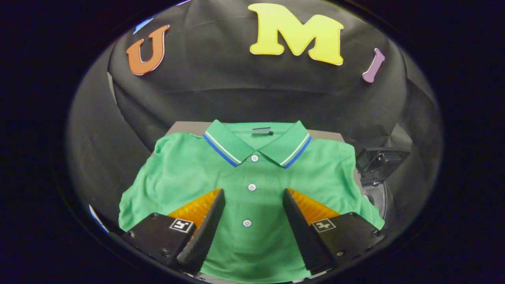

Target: Put the clothes into the washing machine and then close the washing machine lid.

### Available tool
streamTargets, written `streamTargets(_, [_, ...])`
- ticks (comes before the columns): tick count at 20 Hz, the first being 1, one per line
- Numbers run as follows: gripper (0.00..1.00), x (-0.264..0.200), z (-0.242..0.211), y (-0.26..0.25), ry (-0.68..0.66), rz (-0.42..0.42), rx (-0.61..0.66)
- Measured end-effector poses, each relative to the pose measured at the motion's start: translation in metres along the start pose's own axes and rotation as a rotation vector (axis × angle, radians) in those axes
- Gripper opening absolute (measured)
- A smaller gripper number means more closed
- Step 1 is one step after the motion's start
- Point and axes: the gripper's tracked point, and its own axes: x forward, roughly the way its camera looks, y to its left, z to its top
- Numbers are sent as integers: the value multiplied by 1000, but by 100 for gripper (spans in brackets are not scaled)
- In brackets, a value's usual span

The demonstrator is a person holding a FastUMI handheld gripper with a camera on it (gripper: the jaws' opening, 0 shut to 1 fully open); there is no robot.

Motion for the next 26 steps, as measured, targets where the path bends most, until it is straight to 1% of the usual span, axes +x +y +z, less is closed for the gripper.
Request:
streamTargets(1, [83,2,2,0,-9,12,-15])
streamTargets(3, [53,4,7,-3,-41,15,-22])
streamTargets(5, [23,4,8,-6,-61,36,-41])
streamTargets(6, [19,3,4,-8,-62,52,-38])
streamTargets(7, [9,-1,1,-9,-58,71,-33])
streamTargets(11, [6,-31,-20,-14,-93,139,-29])
streamTargets(15, [6,-79,-32,-31,-172,172,-6])
streamTargets(19, [5,-141,-40,-60,-282,176,11])
streamTargets(22, [5,-194,-52,-91,-363,170,48])
streamTargets(26, [5,-259,-64,-147,-457,140,93])
